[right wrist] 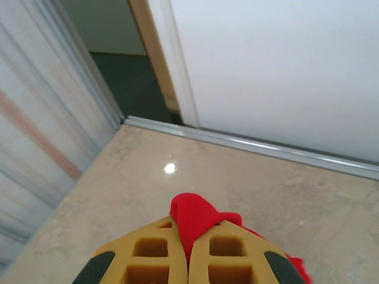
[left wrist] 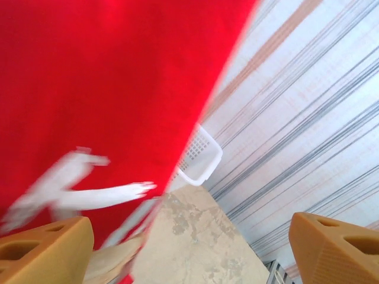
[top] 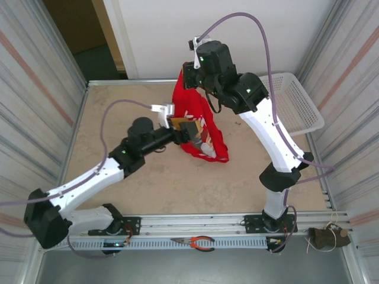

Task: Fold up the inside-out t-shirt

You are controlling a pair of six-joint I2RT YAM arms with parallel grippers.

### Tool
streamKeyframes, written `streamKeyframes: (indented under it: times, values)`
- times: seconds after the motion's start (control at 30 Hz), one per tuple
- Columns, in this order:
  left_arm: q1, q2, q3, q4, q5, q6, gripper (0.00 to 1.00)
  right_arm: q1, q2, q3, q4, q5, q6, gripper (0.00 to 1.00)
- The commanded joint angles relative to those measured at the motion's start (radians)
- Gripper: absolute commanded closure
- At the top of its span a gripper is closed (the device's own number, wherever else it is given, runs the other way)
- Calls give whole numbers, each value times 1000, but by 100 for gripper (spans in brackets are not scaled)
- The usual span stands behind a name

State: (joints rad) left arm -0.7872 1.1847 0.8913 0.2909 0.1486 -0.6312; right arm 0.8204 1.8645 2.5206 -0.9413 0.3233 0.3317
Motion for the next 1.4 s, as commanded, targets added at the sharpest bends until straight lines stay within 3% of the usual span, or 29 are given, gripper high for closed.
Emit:
streamKeyframes:
  times: [0.0,0.07,0.1,0.17,0.27,0.3,0.43,0.6,0.63,0.7,0.83,1.07,1.13,1.27,1.33,1.37]
  values:
    - [-39,103,69,57,-195,41,14,17,8,49,70,114,0,100]
    - [-43,164,136,-61,-330,2,16,17,11,72,71,128,2,100]
    - [-32,180,153,-100,-359,-4,21,14,10,83,66,140,-1,100]
    - [15,187,161,-141,-346,-5,52,-20,-12,95,43,157,-2,100]
    - [130,126,144,-139,-207,18,98,-121,-80,52,21,115,29,100]
    - [171,105,149,-135,-134,34,100,-157,-103,29,21,92,44,100]
    - [359,44,245,-169,256,114,100,-283,-172,-61,25,-22,107,100]
    - [494,9,344,-264,360,127,100,-286,-215,-104,82,-204,184,100]
    - [498,11,346,-253,378,111,91,-257,-223,-112,117,-219,180,100]
    - [466,17,328,-210,399,90,57,-223,-214,-88,136,-231,185,100]
    - [256,9,256,-172,224,191,31,-217,-110,38,46,-207,191,100]
    - [-37,72,142,60,-137,274,17,-142,-103,-33,92,-136,198,100]
    - [-73,116,179,53,-209,293,15,-123,-100,-42,94,-130,202,100]
    - [-63,176,234,11,-337,306,14,-90,-97,-54,109,-132,207,100]
    - [-26,185,251,-31,-346,297,21,-87,-96,-47,114,-145,211,100]
    - [5,179,246,-33,-324,291,31,-92,-99,-38,111,-144,210,100]
